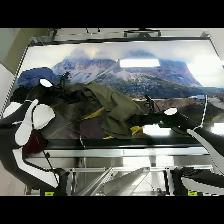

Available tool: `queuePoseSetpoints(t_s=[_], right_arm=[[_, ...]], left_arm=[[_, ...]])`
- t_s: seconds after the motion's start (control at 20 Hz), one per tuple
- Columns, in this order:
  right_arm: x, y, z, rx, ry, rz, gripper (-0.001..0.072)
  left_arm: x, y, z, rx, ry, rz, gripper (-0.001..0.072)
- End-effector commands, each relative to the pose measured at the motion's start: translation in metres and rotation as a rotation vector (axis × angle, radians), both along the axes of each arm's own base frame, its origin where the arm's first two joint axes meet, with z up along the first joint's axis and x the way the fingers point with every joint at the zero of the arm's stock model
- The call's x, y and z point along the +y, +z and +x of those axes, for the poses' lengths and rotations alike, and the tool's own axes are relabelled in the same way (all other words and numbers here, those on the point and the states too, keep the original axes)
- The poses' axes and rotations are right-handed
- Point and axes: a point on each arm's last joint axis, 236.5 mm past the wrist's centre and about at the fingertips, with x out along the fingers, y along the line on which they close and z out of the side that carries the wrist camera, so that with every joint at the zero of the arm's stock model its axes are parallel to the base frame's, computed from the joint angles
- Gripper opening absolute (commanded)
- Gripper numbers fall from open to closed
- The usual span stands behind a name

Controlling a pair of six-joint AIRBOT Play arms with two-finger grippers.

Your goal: Fold the shirts.

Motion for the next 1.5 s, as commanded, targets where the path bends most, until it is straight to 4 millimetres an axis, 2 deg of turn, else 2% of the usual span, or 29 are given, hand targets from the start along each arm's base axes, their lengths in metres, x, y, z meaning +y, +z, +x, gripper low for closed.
queuePoseSetpoints(t_s=[0.0, 0.05, 0.1, 0.15, 0.3, 0.45, 0.55, 0.6, 0.65, 0.75, 0.95, 1.0, 1.05, 1.1, 1.15, 1.2, 1.3, 1.35, 1.4, 1.45], right_arm=[[0.010, 0.006, -0.007, -0.009, 0.068, 0.019, 0.0330], [0.007, 0.005, -0.011, -0.004, 0.086, 0.011, 0.0338], [0.005, 0.003, -0.014, 0.013, 0.096, 0.005, 0.0457], [0.003, 0.005, -0.017, 0.029, 0.101, 0.014, 0.0486], [0.008, 0.013, -0.025, 0.080, 0.110, 0.060, 0.0485], [0.021, 0.013, -0.038, 0.082, 0.152, 0.060, 0.0484], [0.031, 0.013, -0.040, 0.072, 0.152, 0.064, 0.0470], [0.034, 0.015, -0.037, 0.061, 0.144, 0.071, 0.0381], [0.035, 0.017, -0.035, 0.057, 0.134, 0.083, 0.0352], [0.036, 0.019, -0.034, 0.060, 0.127, 0.091, 0.0351], [0.037, 0.019, -0.033, 0.065, 0.120, 0.098, 0.0343], [0.038, 0.020, -0.033, 0.061, 0.121, 0.101, 0.0245], [0.038, 0.020, -0.032, 0.054, 0.123, 0.103, 0.0148], [0.038, 0.020, -0.032, 0.054, 0.121, 0.101, 0.0144], [0.037, 0.019, -0.030, 0.050, 0.114, 0.096, 0.0126], [0.036, 0.017, -0.027, 0.045, 0.105, 0.089, 0.0025], [0.033, 0.015, -0.019, 0.026, 0.079, 0.072, 0.0027], [0.032, 0.020, -0.013, -0.004, 0.078, 0.075, 0.0027], [0.031, 0.032, -0.004, -0.038, 0.073, 0.090, 0.0026], [0.026, 0.054, 0.010, -0.100, 0.059, 0.109, 0.0026]], left_arm=[[-0.006, -0.008, 0.013, 0.005, -0.033, -0.004, 0.0693], [-0.004, -0.006, 0.019, -0.009, -0.032, -0.001, 0.0693], [0.001, -0.001, 0.025, -0.028, -0.022, 0.005, 0.0693], [0.005, 0.003, 0.030, -0.042, -0.013, 0.006, 0.0693], [0.023, 0.006, 0.040, -0.065, 0.026, 0.012, 0.0693], [0.031, 0.007, 0.048, -0.086, 0.056, 0.015, 0.0693], [0.026, 0.007, 0.052, -0.107, 0.055, 0.020, 0.0692], [0.022, 0.008, 0.054, -0.122, 0.048, 0.025, 0.0692], [0.018, 0.008, 0.055, -0.135, 0.035, 0.029, 0.0692], [0.009, 0.003, 0.055, -0.144, 0.010, 0.034, 0.0692], [-0.012, -0.024, 0.044, -0.078, -0.024, 0.013, 0.0685], [-0.019, -0.026, 0.044, -0.069, -0.019, -0.012, 0.0506], [-0.023, -0.023, 0.046, -0.073, -0.010, -0.030, 0.0240], [-0.025, -0.019, 0.051, -0.087, 0.007, -0.043, 0.0032], [-0.026, -0.014, 0.055, -0.101, 0.012, -0.049, 0.0007], [-0.024, -0.009, 0.058, -0.111, 0.014, -0.049, 0.0006], [-0.022, 0.004, 0.058, -0.103, -0.002, -0.076, 0.0005], [-0.023, 0.017, 0.055, -0.093, -0.017, -0.112, 0.0005], [-0.023, 0.035, 0.054, -0.096, -0.031, -0.147, 0.0005], [-0.022, 0.060, 0.053, -0.117, -0.044, -0.177, 0.0005]])
